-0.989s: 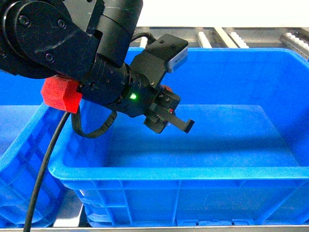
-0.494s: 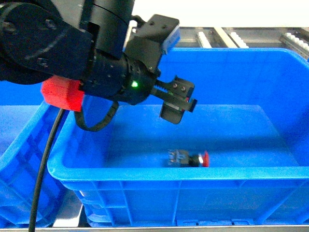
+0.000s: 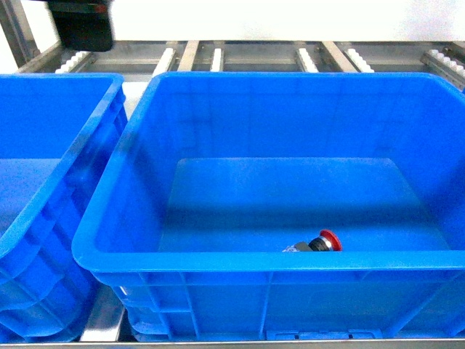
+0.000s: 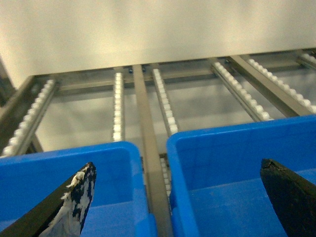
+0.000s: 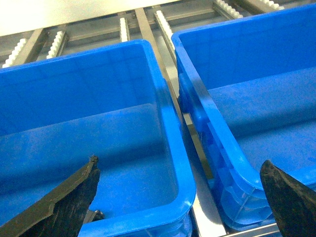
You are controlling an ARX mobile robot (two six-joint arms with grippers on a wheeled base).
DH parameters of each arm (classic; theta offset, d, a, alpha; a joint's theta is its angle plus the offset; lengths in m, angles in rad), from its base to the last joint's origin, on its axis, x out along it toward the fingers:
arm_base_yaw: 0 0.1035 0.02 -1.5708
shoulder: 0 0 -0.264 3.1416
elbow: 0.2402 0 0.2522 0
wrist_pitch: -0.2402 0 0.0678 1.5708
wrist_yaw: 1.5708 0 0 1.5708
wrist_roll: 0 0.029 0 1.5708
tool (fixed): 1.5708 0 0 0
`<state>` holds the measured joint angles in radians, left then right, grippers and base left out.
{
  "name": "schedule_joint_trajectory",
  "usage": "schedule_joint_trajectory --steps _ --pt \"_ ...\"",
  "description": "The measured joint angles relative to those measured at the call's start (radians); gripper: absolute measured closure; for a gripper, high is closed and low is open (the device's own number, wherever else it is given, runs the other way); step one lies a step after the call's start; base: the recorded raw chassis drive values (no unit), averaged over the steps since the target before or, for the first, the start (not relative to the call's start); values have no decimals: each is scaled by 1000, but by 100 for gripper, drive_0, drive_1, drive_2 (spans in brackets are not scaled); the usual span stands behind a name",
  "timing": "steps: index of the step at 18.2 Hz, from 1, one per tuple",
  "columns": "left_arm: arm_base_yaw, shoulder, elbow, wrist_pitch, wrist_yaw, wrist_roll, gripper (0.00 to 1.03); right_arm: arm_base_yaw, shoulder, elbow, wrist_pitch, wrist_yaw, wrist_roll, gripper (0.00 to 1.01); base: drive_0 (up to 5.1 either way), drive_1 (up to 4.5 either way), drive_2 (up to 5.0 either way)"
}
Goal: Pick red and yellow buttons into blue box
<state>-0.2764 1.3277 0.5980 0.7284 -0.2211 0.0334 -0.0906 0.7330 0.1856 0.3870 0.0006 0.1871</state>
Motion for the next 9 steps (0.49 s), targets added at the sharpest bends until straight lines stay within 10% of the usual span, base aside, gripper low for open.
schedule_joint_trajectory --steps 5,9 --pt "-16 -376 -254 -249 -229 -82 5 0 0 0 0 0 0 3 0 0 0" --pt "-14 -499 -287 -305 -254 -136 5 0 0 0 1 0 0 3 0 0 0"
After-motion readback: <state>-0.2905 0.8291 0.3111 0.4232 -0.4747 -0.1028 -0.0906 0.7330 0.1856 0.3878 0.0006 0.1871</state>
